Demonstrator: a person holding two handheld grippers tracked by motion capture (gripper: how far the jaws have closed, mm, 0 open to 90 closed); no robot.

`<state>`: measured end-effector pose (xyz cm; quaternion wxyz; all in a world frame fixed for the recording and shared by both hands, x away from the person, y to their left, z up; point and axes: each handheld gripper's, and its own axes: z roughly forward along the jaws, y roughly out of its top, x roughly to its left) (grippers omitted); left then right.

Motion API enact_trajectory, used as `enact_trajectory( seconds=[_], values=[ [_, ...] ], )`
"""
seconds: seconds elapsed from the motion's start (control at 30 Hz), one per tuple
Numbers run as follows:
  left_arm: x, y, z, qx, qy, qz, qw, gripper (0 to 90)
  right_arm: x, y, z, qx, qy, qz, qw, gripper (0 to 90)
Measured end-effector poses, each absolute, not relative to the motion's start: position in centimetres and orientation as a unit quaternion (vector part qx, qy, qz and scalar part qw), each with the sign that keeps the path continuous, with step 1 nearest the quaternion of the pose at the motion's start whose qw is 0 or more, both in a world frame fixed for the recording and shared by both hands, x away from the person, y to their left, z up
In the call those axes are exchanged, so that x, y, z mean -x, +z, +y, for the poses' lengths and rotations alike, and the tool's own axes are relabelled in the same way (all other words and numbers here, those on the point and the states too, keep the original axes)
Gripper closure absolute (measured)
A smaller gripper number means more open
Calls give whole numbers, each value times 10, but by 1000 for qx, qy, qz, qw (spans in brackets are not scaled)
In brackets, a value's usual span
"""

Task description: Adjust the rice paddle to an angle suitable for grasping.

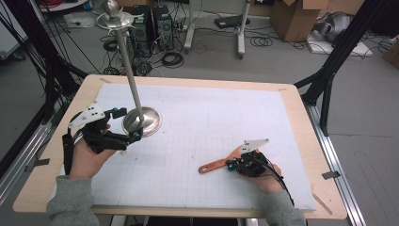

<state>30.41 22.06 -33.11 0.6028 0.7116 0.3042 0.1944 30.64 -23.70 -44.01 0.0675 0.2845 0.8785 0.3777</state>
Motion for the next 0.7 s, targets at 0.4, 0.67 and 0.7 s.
enact_trajectory(
  seconds=[0.4,0.67,0.7],
  values=[
    [-292,-332,236,-706,208,319,597,23,-321,-442,-226,-300,384,870,71,895],
    [-287,-334,242,-705,211,327,593,24,-336,-426,-234,-317,410,849,104,895],
    [-286,-334,243,-706,213,327,591,23,-338,-426,-236,-322,409,847,108,895]
  ],
)
